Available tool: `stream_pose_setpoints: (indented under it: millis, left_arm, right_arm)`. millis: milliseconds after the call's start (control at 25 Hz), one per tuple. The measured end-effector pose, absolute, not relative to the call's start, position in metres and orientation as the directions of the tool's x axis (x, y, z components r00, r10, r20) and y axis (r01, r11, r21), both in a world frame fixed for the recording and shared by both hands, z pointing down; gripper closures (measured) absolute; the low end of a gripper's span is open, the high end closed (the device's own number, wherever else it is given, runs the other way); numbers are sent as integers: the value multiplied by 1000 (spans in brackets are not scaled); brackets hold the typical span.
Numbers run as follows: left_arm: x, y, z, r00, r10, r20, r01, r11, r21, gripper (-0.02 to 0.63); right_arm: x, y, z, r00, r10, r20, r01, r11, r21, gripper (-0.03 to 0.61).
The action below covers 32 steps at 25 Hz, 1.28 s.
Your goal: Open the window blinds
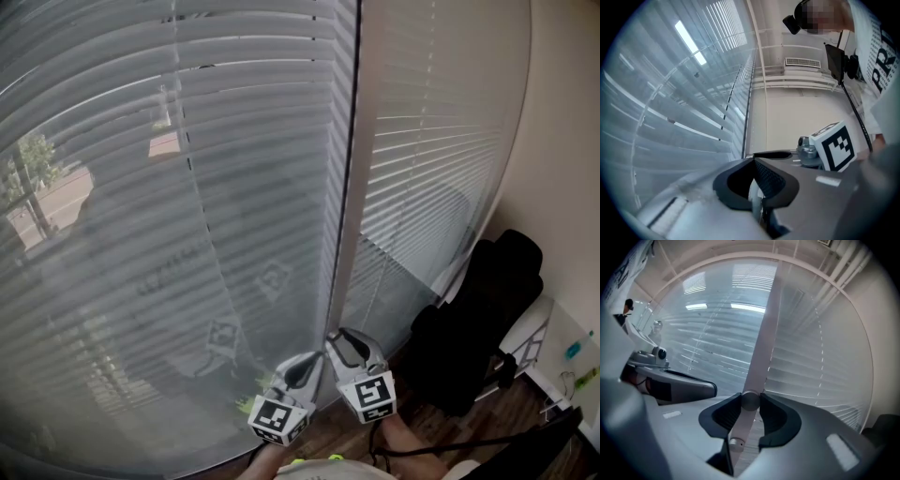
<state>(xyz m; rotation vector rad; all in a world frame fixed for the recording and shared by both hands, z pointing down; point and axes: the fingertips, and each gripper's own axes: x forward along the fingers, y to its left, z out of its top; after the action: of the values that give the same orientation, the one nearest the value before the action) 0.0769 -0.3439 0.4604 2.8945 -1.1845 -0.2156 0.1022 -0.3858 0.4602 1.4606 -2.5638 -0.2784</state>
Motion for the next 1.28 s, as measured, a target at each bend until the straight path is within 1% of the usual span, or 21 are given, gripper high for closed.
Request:
stream_pose_setpoints:
  millis: [160, 320, 400, 600, 720, 880, 1160, 1280]
  left_arm:
    - [77, -344, 460, 704, -700, -124, -699, -713, 57, 618]
    - [77, -344, 460, 703, -701, -123, -700, -712, 56, 618]
    - [77, -344, 460, 702, -701, -124, -700, -712, 55, 618]
    - [77, -345, 460, 702, -701, -125, -701, -711, 53, 618]
    - [77, -345, 460, 702, -701, -125, -700, -712, 54, 618]
    - [77, -345, 460, 704, -699, -126, -698, -714, 59, 618]
    - [76, -346, 460, 704, -699, -127, -697, -714, 61, 618]
    - [75, -347, 457, 699, -704, -126, -703, -709, 63, 618]
  right_arm:
    - [104, -387, 460, -503, -862, 52, -847, 505, 169, 446]
    - [107, -389, 461, -517, -856, 26, -856, 516, -28, 446]
    - [108, -389, 461, -522, -853, 17, -849, 518, -98, 446]
    - [108, -390, 461, -519, -854, 16, -851, 515, -100, 445]
    - [107, -389, 461, -512, -859, 30, -859, 512, -13, 445]
    - [105, -384, 459, -500, -863, 69, -842, 503, 195, 443]
    - [100, -377, 452, -477, -872, 110, -729, 463, 505, 425]
    - [96, -378, 453, -473, -874, 108, -680, 441, 586, 423]
